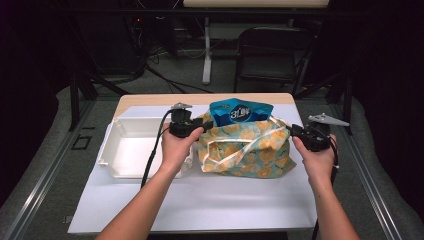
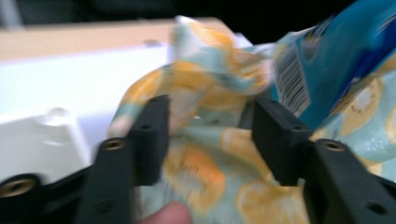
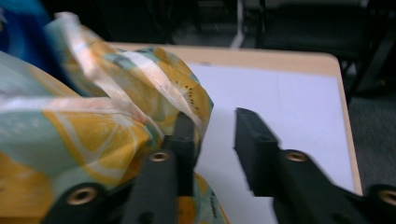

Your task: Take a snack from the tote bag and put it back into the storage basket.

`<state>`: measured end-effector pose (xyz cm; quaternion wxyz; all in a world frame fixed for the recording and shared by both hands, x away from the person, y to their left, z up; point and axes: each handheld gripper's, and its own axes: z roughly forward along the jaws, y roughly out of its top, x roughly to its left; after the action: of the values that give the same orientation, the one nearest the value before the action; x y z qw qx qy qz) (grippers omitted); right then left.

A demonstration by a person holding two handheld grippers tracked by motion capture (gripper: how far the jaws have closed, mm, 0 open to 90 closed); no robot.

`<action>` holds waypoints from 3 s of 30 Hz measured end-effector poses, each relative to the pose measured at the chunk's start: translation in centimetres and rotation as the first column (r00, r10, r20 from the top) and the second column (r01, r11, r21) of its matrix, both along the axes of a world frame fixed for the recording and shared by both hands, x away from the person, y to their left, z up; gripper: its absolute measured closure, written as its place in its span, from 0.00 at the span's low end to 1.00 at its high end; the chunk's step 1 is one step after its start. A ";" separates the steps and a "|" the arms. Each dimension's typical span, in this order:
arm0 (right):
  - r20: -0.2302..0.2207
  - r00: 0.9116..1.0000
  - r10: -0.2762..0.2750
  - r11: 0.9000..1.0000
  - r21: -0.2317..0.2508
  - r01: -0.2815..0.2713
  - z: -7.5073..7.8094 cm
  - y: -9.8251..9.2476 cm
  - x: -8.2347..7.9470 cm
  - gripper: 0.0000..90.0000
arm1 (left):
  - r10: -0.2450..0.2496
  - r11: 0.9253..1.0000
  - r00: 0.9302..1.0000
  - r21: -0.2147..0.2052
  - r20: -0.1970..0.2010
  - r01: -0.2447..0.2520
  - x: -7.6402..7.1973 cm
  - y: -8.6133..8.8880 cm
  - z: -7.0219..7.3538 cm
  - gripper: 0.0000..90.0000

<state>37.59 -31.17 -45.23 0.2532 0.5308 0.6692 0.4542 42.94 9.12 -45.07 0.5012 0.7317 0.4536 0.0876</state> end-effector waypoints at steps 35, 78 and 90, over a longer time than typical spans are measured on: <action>0.085 0.996 0.026 0.997 0.064 -0.032 1.1 1.6 -5.4 1.00 | -0.128 0.990 0.989 0.044 -0.070 0.131 -5.1 -1.2 -3.0 1.00; 0.067 0.997 0.047 0.995 0.081 -0.053 -1.9 0.1 -8.1 1.00 | -0.222 0.975 0.968 0.005 -0.115 0.224 -4.4 -0.6 -2.7 0.99; 0.053 0.996 0.069 0.992 0.099 -0.074 -2.8 0.5 -8.1 1.00 | -0.240 0.965 0.965 0.079 -0.109 0.249 -4.9 -0.7 -3.0 0.99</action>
<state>29.44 -30.66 -48.02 0.2259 0.5074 0.6574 0.5093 38.05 8.45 -48.09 0.4511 0.8078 0.3793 0.0098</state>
